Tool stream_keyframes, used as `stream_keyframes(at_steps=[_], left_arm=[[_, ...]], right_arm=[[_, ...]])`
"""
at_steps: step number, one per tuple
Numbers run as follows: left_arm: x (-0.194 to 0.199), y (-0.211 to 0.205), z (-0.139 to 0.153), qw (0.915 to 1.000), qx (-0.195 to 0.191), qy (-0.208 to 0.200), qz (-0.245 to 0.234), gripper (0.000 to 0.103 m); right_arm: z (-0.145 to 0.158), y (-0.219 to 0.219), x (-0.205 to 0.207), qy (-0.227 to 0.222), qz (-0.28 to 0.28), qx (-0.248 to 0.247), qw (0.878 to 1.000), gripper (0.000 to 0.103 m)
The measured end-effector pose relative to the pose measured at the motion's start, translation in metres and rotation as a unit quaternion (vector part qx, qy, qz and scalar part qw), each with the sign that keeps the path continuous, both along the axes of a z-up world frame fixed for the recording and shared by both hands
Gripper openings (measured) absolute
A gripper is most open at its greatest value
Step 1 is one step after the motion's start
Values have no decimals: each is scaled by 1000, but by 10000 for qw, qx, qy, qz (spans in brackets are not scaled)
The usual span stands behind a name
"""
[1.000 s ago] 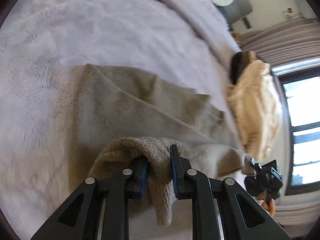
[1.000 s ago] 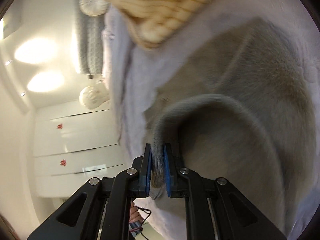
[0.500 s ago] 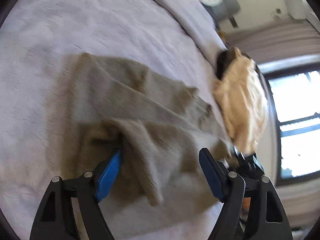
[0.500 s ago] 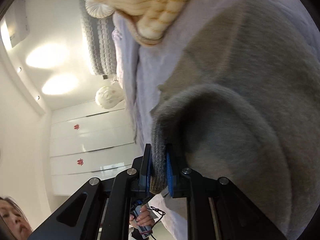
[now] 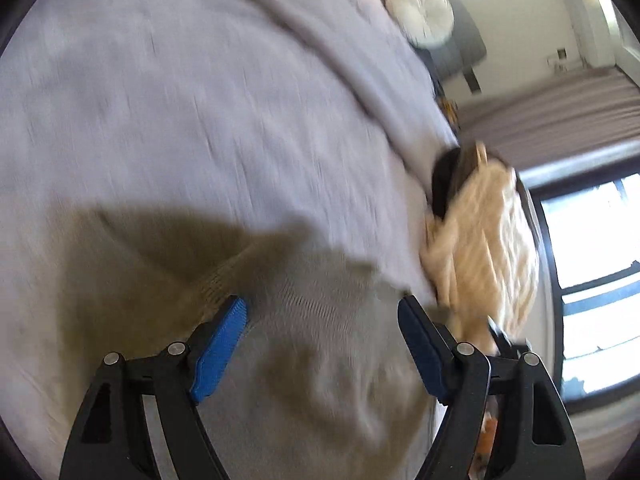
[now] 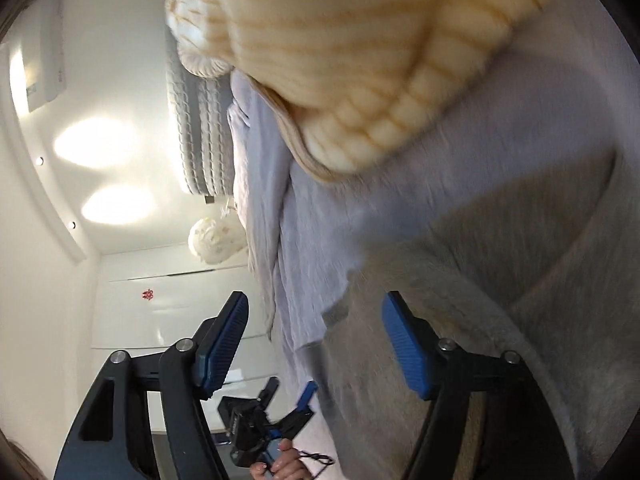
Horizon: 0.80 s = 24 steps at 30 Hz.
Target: Fold small clothes
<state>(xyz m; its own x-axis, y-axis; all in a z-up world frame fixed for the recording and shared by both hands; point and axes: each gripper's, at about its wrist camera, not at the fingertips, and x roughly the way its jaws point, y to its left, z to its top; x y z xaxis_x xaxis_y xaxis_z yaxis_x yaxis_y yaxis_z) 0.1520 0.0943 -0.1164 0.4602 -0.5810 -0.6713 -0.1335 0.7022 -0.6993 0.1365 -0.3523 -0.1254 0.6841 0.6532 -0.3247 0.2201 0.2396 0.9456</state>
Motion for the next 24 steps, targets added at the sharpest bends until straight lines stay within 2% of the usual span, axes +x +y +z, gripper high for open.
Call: stream_keyframes(at_steps=[3,5,8,11,15,17,18,21,22,23,24], left_arm=[[3,14,15,9987,458,-145,171,78],[-1,15,19,9967,797,-135,98,78],[-21,12,13,9884,1479,48,-337,78],[-49,13,2,9797,1856,267,-706,78],[-84,16,-12,9752,1879,593,-1010,78],[-98,17,-15,9742,1855,657,-1108,78],[-103,18,-16,9743,1822,672,-1143,78],[-112,16,-20,9765,1483,780,-1357,78],[-113,15,-21,9767,1403,808,-1410,68],[-113,12,-23,9765,1304,816,-1507,52],[-113,10,-24,9754,1305,841,-1567,44]], right_arm=[[14,-2,-6,26,107,-449,9989,74],[19,2,-13,147,224,-795,9965,74],[25,7,-36,328,481,-1437,9879,74],[27,10,-65,411,720,-2065,9749,74],[35,-4,-114,592,835,-2873,9524,74],[36,-14,-132,677,752,-3037,9474,72],[33,-20,-139,750,780,-2966,9489,70],[20,-25,-147,973,1045,-2665,9532,54],[15,-23,-145,1027,1192,-2586,9531,43],[9,-19,-143,1118,1375,-2505,9518,36],[2,-15,-141,1241,1526,-2458,9492,18]])
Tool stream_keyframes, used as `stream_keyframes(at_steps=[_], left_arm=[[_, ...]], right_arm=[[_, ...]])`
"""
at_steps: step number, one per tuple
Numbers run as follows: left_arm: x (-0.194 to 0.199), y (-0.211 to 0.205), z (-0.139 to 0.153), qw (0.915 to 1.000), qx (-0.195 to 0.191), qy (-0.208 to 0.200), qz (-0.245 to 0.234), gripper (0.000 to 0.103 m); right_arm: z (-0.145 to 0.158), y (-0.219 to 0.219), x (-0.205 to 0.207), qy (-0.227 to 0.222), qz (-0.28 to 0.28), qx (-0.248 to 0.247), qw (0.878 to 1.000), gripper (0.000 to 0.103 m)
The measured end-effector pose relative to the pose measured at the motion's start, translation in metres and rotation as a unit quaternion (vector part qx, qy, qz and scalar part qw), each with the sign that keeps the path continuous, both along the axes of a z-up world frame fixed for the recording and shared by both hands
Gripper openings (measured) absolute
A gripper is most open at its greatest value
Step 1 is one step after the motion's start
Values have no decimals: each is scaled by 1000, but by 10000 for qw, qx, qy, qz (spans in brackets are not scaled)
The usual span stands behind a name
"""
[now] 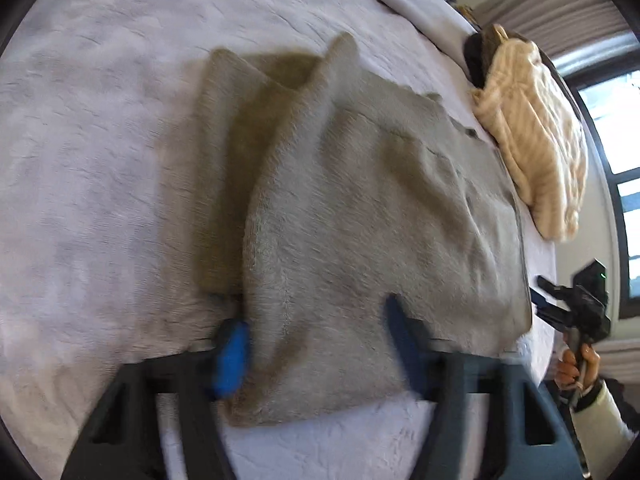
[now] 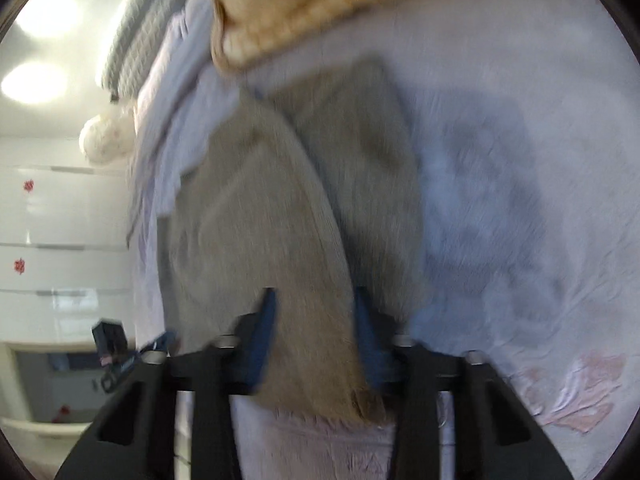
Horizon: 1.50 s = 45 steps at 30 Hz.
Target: Fold small clothes
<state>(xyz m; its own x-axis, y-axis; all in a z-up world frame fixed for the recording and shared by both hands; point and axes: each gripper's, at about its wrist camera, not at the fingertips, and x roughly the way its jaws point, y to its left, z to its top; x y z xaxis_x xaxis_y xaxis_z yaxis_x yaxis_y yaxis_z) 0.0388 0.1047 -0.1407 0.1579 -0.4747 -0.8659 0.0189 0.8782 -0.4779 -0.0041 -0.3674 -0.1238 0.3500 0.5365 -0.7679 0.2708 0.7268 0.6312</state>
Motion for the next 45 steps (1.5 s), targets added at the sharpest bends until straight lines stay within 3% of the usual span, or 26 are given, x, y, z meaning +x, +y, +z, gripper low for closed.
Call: stream_keyframes(at_steps=[1,2,5,8,13,15,18,21,24,25,26,28,30,31,32,33,34,36,40,42,43,44,45], left_arm=[[0,-4,-2,10000,18,26,-59,15],[0,-5,-4,9999,-40,64,-110,6],[-6,-2,10,9991,-378,-99,-177,6],[-20,5,24,9989,-331,-195,-285,6],[-40,17,-10,9994,-40,267,-200,6],[-45,23,-23,9993,-121,341,-36,6],[-44,28,-17,9989,-209,376,179,7],[-47,35,2,9995,85,276,81,7],[-45,46,28,9989,410,19,211,7],[-40,46,34,9985,482,-84,249,7],[-36,50,40,9979,541,-204,293,7],[-18,46,50,9960,609,-511,411,7],[5,37,51,9930,756,-779,463,7],[15,31,50,9923,827,-818,432,12],[26,22,47,9917,884,-843,391,50],[39,13,45,9912,927,-859,381,73],[44,7,45,9892,1000,-970,448,87],[60,-10,45,9867,1092,-1166,308,87],[87,-27,28,9849,1347,-1058,273,87],[100,-30,14,9877,1300,-820,284,83],[102,-29,8,9896,1217,-705,292,57],[104,-29,2,9912,1139,-605,292,33],[105,-29,-1,9926,1036,-573,285,25]], right_arm=[[-6,3,1,131,61,53,9999,6],[-10,4,0,198,86,208,9996,6],[-2,1,-7,23,176,762,9969,6],[-4,-13,-22,216,13,1271,9917,5],[-53,-40,-46,934,-566,1240,9863,6],[-62,-44,-53,874,-769,1421,9830,6],[-48,-41,-56,769,-671,954,9902,6],[-18,-37,-58,551,-557,97,9969,11],[19,-41,-57,19,-459,-568,9973,12],[26,-39,-52,-105,-386,-694,9968,19],[32,-35,-41,-215,-279,-794,9962,39],[40,-23,-20,-276,-170,-923,9952,60],[43,-12,7,-396,18,-1064,9935,60],[42,-4,21,-414,107,-1217,9916,60],[42,6,36,-419,181,-1467,9881,60],[43,26,54,-408,234,-1652,9851,60],[42,33,60,-419,284,-1774,9828,59],[45,44,77,-518,348,-2128,9751,59],[42,55,95,-600,433,-2435,9671,56],[33,59,107,-437,533,-2450,9671,33],[29,59,109,-393,607,-2375,9687,14],[28,59,109,-394,632,-2323,9698,10],[28,61,110,-408,642,-2343,9692,9]])
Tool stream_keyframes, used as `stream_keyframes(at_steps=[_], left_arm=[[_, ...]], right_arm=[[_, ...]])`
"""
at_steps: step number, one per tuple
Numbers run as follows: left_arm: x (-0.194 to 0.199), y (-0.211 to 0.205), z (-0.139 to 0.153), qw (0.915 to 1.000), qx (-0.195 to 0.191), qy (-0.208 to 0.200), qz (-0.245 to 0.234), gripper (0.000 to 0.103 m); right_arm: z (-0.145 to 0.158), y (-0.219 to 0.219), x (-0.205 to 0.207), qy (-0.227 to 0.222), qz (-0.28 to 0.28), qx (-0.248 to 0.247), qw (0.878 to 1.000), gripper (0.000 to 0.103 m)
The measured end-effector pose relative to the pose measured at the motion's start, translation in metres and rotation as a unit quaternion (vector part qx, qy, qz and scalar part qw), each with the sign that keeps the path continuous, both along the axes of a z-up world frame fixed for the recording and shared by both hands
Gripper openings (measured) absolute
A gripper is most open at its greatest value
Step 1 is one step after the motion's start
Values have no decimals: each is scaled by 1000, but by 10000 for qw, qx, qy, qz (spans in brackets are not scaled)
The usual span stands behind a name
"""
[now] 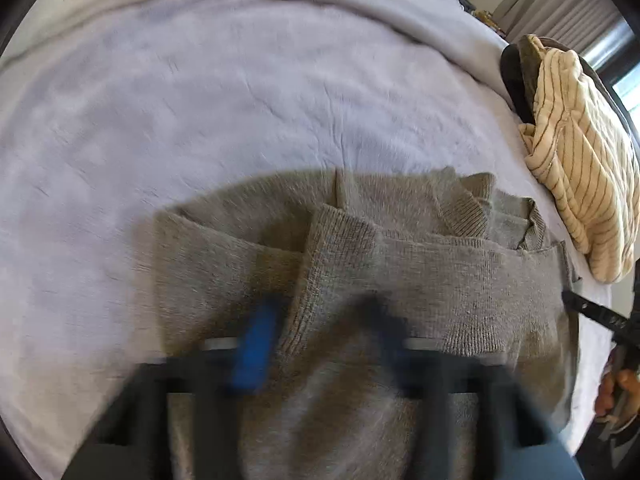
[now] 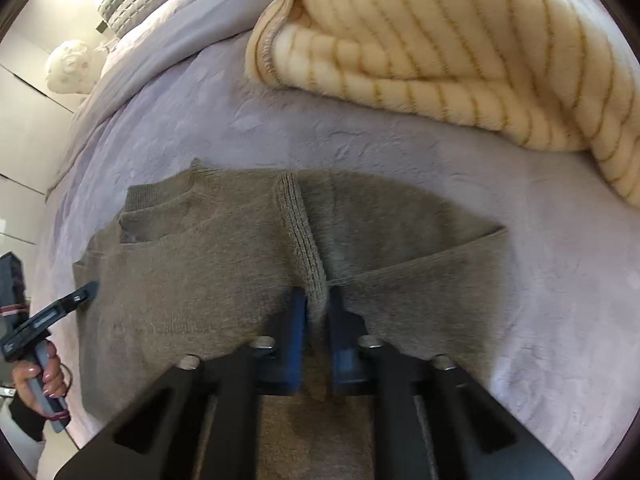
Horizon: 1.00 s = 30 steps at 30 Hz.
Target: Fold small clothes
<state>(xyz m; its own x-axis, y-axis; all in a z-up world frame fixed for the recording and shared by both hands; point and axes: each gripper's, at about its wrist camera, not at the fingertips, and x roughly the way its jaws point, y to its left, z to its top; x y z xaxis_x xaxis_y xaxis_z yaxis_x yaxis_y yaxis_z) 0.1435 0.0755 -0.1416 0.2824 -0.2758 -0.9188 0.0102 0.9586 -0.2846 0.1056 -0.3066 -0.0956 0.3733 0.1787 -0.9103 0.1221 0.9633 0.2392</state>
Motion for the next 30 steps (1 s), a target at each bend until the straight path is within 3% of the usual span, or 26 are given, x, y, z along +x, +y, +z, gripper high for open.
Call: stream_keyframes(at_steps=[1,2,6,10,13,17,24,26,30], left_arm=[[-1,0,2,9999,-105,-85,-13,11],[-2,0,6,9998,-106,-180,-23,7],[-6,-6,31,9962,324,-812,-65,7],[7,-9,5,9947,888,-527,4,8],[6,-5,6,9951,828,-530,112,10],[-5,4,24,9942,903,-573,60,10],[-74,8,43,9948,827,-419,-423,10],[-95,12,37,9951,837,-265,-452,10],[-133,25,6,9917,1260,130,-217,11]], right_arm=[[3,1,-1,-58,21,-101,9999,8],[10,5,-3,-203,60,-266,9994,8],[21,14,1,-460,128,-638,9968,8],[-7,1,15,-10,-202,-468,9987,8],[-2,-11,7,-82,-502,-80,9987,15],[13,-19,-19,-152,-606,-96,9980,16],[22,1,-92,-98,-381,86,9992,16],[16,11,-109,45,-280,-15,9996,16],[-9,7,-146,445,-281,-203,9984,16]])
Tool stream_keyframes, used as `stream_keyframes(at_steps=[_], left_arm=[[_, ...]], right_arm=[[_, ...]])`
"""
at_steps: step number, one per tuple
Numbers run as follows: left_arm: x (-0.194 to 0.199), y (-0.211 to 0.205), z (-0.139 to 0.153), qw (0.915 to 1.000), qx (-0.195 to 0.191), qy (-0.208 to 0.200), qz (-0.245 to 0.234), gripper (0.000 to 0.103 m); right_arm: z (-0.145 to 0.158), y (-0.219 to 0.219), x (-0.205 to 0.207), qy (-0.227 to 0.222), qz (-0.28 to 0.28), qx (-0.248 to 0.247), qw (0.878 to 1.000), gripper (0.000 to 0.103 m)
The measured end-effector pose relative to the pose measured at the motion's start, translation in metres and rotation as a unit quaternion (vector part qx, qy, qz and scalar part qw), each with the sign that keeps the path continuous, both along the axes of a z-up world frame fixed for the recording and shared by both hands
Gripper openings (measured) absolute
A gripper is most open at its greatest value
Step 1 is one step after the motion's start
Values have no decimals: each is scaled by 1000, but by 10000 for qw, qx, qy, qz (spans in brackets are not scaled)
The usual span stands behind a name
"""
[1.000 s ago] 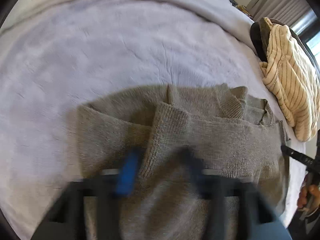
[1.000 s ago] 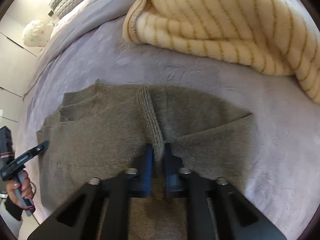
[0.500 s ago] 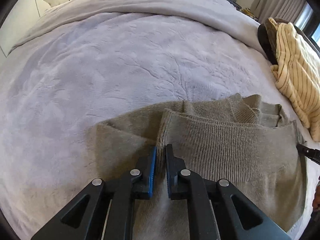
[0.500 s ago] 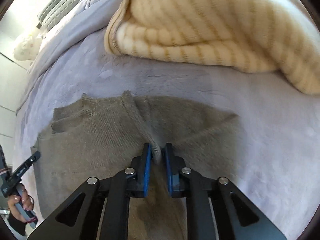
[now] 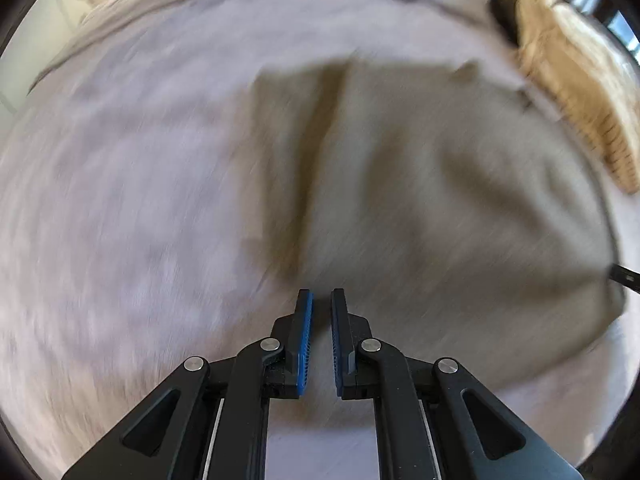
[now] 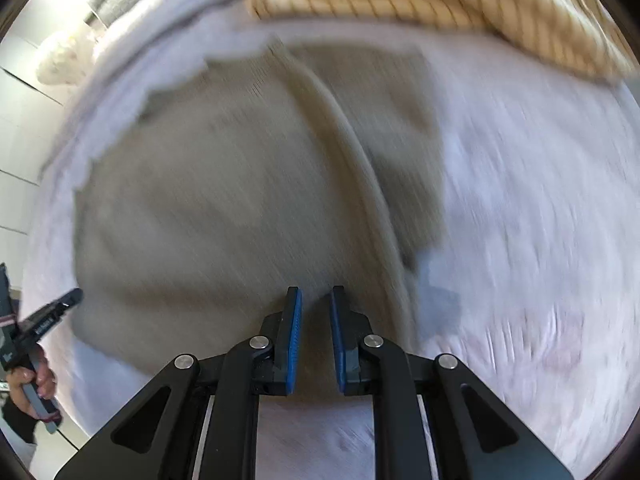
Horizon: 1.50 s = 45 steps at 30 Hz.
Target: Fold small clothes
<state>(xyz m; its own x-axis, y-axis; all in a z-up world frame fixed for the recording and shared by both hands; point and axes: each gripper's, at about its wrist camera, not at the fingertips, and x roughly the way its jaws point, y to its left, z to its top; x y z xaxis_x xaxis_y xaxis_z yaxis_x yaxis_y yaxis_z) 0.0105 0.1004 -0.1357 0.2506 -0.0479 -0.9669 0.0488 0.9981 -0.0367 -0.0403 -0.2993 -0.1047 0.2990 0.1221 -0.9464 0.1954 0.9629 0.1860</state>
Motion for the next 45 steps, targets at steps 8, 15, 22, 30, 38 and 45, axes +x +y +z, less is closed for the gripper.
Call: stream_keyframes(at_steps=[8,15,22,30,38,45], left_arm=[[-33,32,0,9966,-600,57,563,36],[-40,30,11,9979,-446,87,463,36],[-48,38,20,9973,-541,193,451,37],[-60,50,39,9970,-487,6,598,83],[-65,60,38,9973,-291,117,671,103],[-65,63,38,9970,-298,177,697,103]], right_arm=[[5,-4,-31,113,-209,-54,9997,16],[17,19,-44,346,-329,-88,9988,20],[27,51,-59,553,-216,-26,9982,20],[33,96,-56,629,5,36,9980,50],[27,139,-43,655,388,164,9970,71],[13,145,-43,785,179,598,9950,73]])
